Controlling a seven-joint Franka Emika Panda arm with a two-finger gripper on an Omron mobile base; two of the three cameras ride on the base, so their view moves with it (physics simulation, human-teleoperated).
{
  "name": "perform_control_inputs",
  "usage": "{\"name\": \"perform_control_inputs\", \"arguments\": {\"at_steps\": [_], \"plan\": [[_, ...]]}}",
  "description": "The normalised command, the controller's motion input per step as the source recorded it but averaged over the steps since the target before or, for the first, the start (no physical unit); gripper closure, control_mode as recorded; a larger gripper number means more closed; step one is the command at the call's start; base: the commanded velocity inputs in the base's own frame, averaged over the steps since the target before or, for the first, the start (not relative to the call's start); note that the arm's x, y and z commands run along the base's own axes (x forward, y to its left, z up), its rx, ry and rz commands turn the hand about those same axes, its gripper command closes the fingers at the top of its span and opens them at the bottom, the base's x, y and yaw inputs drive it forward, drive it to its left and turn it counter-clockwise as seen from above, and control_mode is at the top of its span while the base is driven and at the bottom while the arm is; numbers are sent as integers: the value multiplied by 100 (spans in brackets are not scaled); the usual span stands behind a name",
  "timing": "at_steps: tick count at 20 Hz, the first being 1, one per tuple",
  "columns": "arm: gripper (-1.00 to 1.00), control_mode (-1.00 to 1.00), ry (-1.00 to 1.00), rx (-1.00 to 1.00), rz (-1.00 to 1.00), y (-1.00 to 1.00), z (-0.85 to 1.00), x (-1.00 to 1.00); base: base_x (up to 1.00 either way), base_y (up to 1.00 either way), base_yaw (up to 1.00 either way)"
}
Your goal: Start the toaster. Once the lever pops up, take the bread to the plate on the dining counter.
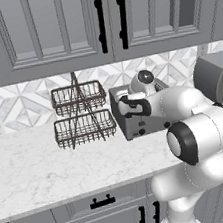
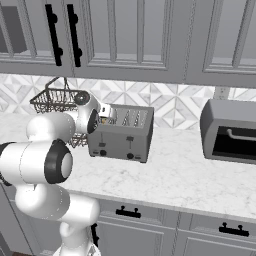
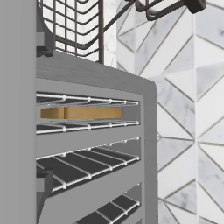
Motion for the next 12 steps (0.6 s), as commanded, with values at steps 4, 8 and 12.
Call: {"name": "perform_control_inputs", "arguments": {"at_steps": [4, 8, 12], "plan": [[-100, -100, 0, 0, 0, 0, 0, 0, 0, 0, 0], [-100, -100, 0, 0, 0, 0, 0, 0, 0, 0, 0], [-100, -100, 0, 0, 0, 0, 0, 0, 0, 0, 0]]}}
